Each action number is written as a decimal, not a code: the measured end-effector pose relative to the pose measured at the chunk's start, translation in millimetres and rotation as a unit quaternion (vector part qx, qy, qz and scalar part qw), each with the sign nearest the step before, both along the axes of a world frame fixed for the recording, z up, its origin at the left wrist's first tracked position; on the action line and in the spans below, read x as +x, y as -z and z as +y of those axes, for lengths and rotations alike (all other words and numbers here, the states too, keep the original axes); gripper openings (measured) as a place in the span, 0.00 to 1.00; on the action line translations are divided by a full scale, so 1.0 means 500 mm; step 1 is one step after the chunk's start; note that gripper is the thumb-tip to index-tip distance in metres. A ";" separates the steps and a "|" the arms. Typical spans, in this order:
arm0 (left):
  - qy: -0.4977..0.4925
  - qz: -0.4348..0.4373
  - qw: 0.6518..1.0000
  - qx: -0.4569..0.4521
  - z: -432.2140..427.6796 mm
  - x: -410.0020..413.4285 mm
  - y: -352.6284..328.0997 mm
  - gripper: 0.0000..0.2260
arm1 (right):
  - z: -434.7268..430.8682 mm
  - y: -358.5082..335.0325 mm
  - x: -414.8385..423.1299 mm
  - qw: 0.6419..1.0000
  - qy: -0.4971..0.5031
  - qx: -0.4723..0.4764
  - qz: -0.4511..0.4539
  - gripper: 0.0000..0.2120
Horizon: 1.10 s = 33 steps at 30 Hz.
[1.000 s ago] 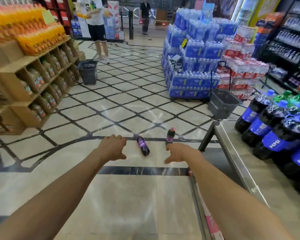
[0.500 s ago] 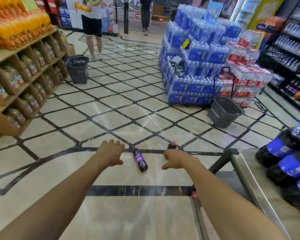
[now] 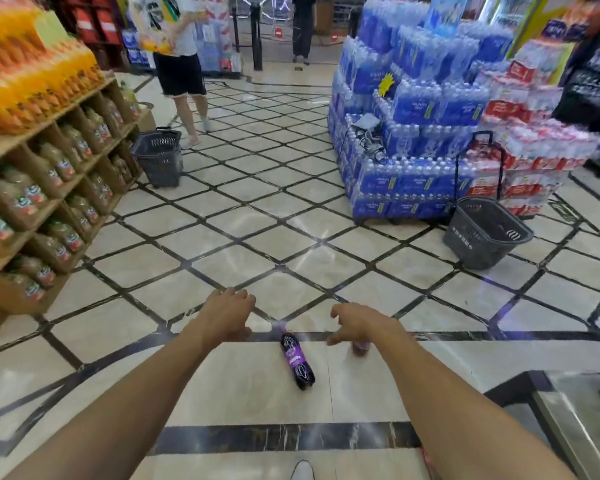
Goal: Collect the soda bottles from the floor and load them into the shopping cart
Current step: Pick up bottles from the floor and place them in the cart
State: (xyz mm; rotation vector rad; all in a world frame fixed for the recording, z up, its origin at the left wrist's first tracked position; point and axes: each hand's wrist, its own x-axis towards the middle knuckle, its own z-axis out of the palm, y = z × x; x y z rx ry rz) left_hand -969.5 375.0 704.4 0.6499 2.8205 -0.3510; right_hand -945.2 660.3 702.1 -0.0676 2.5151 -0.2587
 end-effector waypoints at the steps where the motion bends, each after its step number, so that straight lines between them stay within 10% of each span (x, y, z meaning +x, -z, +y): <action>1: 0.004 0.007 1.000 -0.001 0.005 -0.028 0.002 0.24 | 0.007 0.000 -0.033 1.000 -0.003 0.000 0.005 0.36; 21: 0.045 -0.103 0.993 0.019 -0.015 -0.552 0.185 0.23 | -0.018 0.180 -0.510 0.994 0.040 -0.008 -0.097 0.36; 33: -0.072 -0.335 0.938 0.046 -0.050 -0.648 0.555 0.20 | -0.053 0.568 -0.515 0.958 0.160 -0.067 -0.227 0.28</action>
